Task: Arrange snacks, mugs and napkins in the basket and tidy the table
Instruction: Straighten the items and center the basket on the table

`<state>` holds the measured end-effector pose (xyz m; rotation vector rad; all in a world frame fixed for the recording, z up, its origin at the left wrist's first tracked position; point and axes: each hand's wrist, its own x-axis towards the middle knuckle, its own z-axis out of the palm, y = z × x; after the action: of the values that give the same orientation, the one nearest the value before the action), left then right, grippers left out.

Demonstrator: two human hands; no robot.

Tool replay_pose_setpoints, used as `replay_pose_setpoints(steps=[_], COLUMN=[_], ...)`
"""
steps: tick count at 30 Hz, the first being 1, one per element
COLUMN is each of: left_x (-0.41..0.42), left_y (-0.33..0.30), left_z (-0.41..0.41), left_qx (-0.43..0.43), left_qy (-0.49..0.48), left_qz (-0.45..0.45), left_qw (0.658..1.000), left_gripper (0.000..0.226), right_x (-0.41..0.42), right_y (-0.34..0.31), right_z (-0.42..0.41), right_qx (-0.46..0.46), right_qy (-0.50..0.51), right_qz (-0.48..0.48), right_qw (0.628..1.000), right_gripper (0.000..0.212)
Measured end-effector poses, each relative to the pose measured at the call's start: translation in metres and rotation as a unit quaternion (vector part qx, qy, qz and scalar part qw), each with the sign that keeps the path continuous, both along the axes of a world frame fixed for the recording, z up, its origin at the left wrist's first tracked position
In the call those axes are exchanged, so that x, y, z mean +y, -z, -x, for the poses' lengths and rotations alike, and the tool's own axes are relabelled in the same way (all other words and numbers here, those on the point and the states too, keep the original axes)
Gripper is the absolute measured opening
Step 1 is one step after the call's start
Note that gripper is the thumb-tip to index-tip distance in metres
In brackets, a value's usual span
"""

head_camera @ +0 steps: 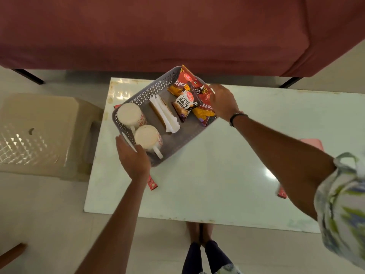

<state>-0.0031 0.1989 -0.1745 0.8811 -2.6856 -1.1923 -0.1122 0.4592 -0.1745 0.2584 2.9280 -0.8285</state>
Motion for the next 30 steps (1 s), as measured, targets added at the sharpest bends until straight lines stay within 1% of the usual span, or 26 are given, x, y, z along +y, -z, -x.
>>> replay_pose_setpoints(steps=[4,6,8,11,12,18,24,28,30], left_x=[-0.001,-0.003,-0.007,-0.015,-0.018,-0.024,-0.021,-0.011,-0.005], left_y=[0.005,0.009,0.014,0.025,0.028,0.030,0.017,0.005,-0.001], left_z=[0.012,0.018,0.022,0.026,0.027,0.037,0.026,0.012,0.009], left_qx=[-0.049,-0.076,-0.100,-0.115,-0.114,-0.117,-0.113,-0.090,-0.088], left_qy=[-0.052,-0.084,-0.108,-0.095,-0.091,-0.094,-0.056,-0.032,-0.006], left_qz=[-0.024,-0.041,-0.051,-0.026,-0.021,-0.036,0.009,-0.003,-0.005], left_qw=[0.997,0.993,0.988,0.988,0.989,0.988,0.992,0.995,0.996], left_gripper=[0.059,0.059,0.054,0.034,0.032,0.026,0.022,0.020,0.019], right_x=[-0.006,-0.010,-0.013,-0.013,-0.012,-0.010,0.001,0.025,0.037], right_y=[0.012,0.018,0.021,0.025,0.026,0.027,0.020,0.004,0.002], right_z=[0.027,0.038,0.047,0.057,0.060,0.062,0.023,-0.043,-0.082], right_qx=[-0.012,-0.022,-0.031,-0.037,-0.042,-0.053,-0.023,0.033,0.040], right_qy=[0.005,0.016,0.031,0.057,0.065,0.089,0.151,0.168,0.206], right_qz=[0.014,0.023,0.037,0.046,0.046,0.041,0.027,0.028,0.032], right_qw=[1.000,0.999,0.998,0.997,0.996,0.994,0.988,0.985,0.977], right_gripper=[0.026,0.026,0.027,0.029,0.029,0.028,0.027,0.026,0.024])
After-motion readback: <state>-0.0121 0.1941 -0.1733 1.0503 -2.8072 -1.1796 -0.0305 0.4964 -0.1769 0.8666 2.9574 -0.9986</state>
